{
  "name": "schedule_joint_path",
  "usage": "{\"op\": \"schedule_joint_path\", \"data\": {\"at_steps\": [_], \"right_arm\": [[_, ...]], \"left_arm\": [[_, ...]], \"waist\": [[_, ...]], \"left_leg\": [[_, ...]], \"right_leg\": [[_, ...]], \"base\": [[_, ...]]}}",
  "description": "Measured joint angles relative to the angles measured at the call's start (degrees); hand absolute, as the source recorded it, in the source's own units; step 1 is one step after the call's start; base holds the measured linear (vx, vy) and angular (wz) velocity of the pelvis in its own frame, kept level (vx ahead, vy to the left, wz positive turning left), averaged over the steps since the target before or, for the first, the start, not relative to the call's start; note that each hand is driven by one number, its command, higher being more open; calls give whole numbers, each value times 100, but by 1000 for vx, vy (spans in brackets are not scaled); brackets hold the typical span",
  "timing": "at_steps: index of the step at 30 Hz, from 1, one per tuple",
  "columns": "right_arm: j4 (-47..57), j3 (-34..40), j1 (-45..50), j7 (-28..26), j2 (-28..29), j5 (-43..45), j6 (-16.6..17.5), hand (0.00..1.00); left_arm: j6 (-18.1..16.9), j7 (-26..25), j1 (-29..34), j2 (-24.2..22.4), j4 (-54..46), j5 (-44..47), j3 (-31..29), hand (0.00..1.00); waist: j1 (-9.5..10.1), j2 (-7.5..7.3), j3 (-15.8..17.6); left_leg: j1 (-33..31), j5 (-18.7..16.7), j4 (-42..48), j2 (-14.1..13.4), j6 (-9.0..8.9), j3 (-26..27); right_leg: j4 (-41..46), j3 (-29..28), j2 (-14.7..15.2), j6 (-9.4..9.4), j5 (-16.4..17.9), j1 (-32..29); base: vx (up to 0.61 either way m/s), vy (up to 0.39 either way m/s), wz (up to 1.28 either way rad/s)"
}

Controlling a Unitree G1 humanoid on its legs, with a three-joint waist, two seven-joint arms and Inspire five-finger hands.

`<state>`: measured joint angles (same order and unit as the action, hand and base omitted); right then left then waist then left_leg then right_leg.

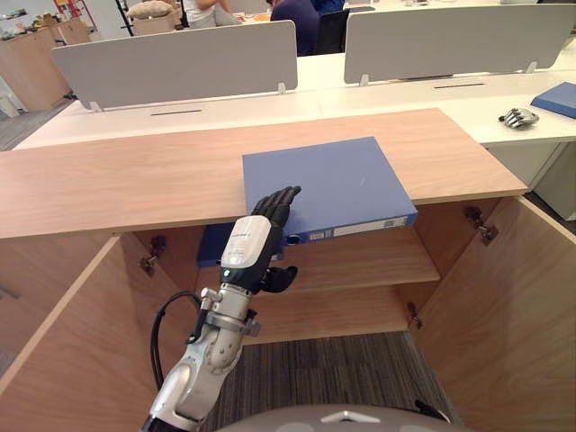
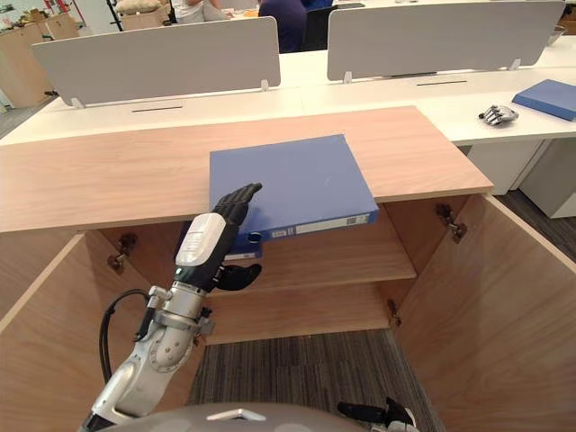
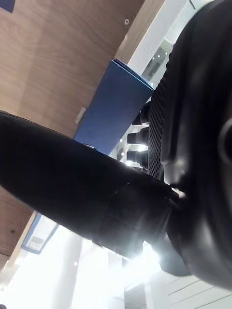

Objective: Walk over to the cabinet, pick up the folder, carry it to the office cabinet, place the folder inside the office cabinet, then close the office cabinet door

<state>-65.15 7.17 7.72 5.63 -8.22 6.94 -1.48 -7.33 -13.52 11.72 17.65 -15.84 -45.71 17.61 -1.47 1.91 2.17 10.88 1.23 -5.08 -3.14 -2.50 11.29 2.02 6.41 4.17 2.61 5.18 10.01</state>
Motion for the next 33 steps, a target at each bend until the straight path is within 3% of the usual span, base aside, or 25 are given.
{"op": "schedule_joint_path", "data": {"at_steps": [15, 24, 28, 33], "right_arm": [[2, -1, -41, -36, 7, 216, -26, 100], [76, -169, -85, -8, 40, 224, -13, 100], [143, -169, -56, 18, 54, 303, 40, 100], [1346, -189, 240, 166, 266, 503, 139, 100]], "left_arm": [[158, -528, -939, -21, 154, -536, -95, 0], [169, -605, -931, -39, 231, -344, -277, 0], [182, -611, -841, -264, 9, -62, -518, 0], [225, -645, -569, -609, -706, 783, -862, 0]], "waist": [[-99, -4, 1], [-183, -65, 41], [-190, -65, 42], [-188, -84, 62]], "left_leg": [[-66, 0, -3, 7, -1, 13], [-98, -1, -3, 7, -1, 60], [-115, -7, 0, 0, -8, 136], [-166, -12, 3, -35, -12, 247]], "right_leg": [[-175, -5, -5, 1, -108, 10], [-315, -38, -8, 3, -206, 18], [-306, -122, -6, 9, -212, -29], [-208, -253, -42, 8, -213, -171]], "base": [[0, 0, 0], [-16, 1, -2], [-24, 5, -10], [-19, -8, -12]]}}
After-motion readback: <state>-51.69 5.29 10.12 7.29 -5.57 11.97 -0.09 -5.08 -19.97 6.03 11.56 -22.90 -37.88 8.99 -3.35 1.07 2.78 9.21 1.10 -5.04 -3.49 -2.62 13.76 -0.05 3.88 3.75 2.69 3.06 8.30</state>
